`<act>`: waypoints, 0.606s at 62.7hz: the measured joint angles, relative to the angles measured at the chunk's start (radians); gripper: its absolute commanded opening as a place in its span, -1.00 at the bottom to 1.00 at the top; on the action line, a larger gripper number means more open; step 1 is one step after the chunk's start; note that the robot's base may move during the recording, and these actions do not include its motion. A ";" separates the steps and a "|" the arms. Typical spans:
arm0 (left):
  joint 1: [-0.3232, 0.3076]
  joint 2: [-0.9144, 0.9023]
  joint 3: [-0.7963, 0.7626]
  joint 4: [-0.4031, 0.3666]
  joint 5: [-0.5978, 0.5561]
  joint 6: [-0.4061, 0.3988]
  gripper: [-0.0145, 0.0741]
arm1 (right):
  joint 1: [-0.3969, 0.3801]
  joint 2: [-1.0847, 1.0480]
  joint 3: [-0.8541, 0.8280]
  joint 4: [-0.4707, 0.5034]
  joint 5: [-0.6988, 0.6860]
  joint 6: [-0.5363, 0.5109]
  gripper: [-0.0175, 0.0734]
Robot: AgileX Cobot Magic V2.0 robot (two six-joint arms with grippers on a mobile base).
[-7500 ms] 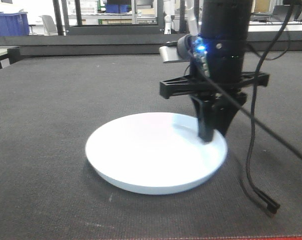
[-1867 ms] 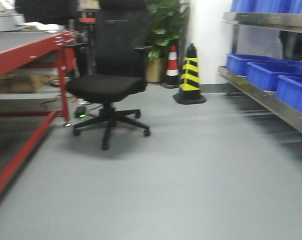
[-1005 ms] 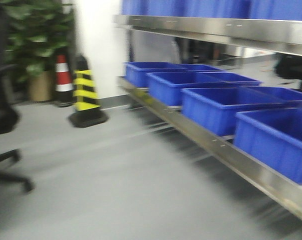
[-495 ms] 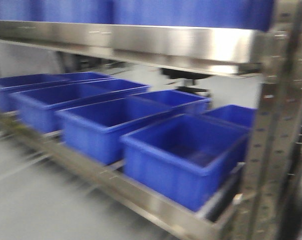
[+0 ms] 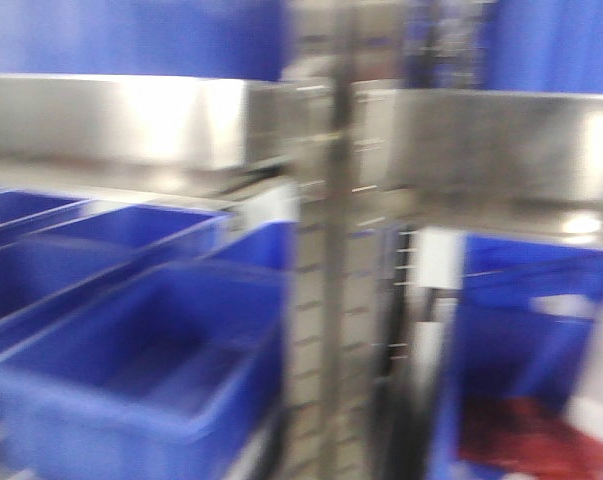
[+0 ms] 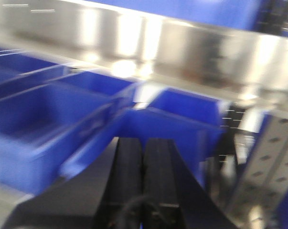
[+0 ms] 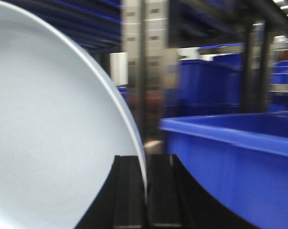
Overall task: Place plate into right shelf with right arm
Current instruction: 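Drive up to the steel shelf with blue bins, plate held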
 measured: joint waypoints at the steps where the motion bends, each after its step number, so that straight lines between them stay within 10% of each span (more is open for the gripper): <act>1: 0.000 0.000 0.000 0.000 0.000 0.000 -0.78 | 0.000 0.000 0.000 0.000 0.000 0.000 -0.49; 38: 0.000 0.000 0.000 0.000 0.000 0.000 -0.78 | 0.000 0.000 0.000 0.000 0.000 0.000 -0.49</act>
